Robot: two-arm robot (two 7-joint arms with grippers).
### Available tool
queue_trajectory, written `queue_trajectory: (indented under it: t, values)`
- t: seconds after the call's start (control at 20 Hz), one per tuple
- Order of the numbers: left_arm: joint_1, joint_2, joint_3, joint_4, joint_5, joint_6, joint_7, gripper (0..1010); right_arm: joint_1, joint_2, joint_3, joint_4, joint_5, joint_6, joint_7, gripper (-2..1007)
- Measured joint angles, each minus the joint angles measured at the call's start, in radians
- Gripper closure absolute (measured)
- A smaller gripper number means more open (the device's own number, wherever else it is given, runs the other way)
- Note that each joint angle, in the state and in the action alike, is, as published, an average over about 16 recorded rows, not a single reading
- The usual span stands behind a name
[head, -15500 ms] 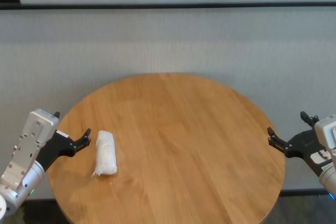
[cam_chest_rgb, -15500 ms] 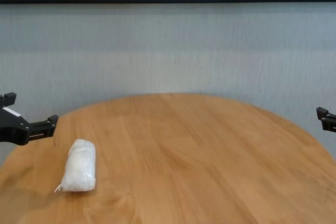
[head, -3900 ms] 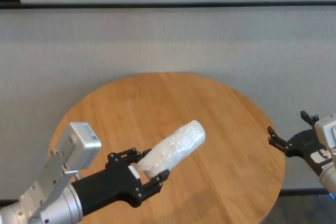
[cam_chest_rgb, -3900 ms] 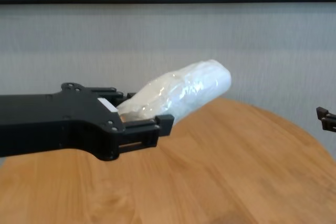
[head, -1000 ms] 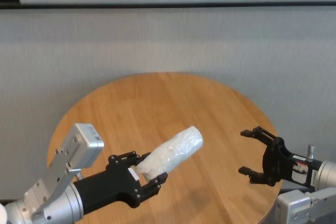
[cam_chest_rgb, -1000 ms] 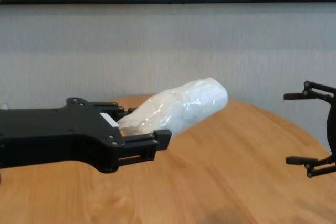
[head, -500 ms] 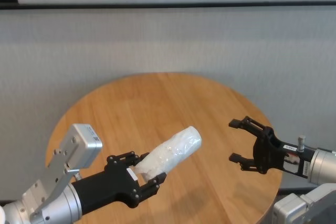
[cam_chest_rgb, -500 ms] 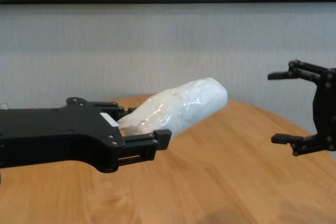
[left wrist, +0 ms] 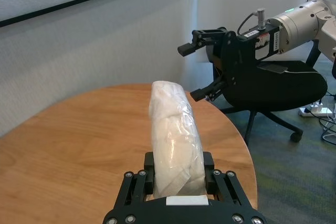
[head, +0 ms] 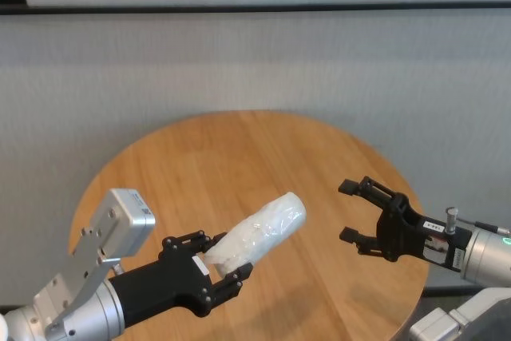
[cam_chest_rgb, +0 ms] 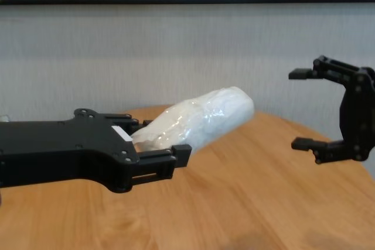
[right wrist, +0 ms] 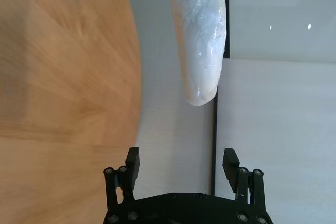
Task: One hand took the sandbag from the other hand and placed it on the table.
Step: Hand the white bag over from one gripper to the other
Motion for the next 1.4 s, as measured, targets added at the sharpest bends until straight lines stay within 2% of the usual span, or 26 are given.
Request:
queue_trajectory:
  t: [0.3, 0.55, 0.9, 1.4]
  values:
    - [0.000, 0.000, 0.000, 0.000, 0.000, 0.000, 0.000, 452, 0.002, -0.026, 0.004, 0.007, -0.060, -0.006, -0.048, 4]
    - [0.000, 0.000, 0.000, 0.000, 0.000, 0.000, 0.000, 452, 0.010, -0.049, 0.000, 0.013, -0.085, -0.014, -0.063, 5]
    - [0.000, 0.000, 0.000, 0.000, 0.000, 0.000, 0.000, 452, 0.030, -0.073, -0.014, 0.009, -0.092, -0.024, -0.049, 5]
    - [0.000, 0.000, 0.000, 0.000, 0.000, 0.000, 0.000, 452, 0.059, -0.097, -0.043, 0.000, -0.074, -0.022, 0.000, 5]
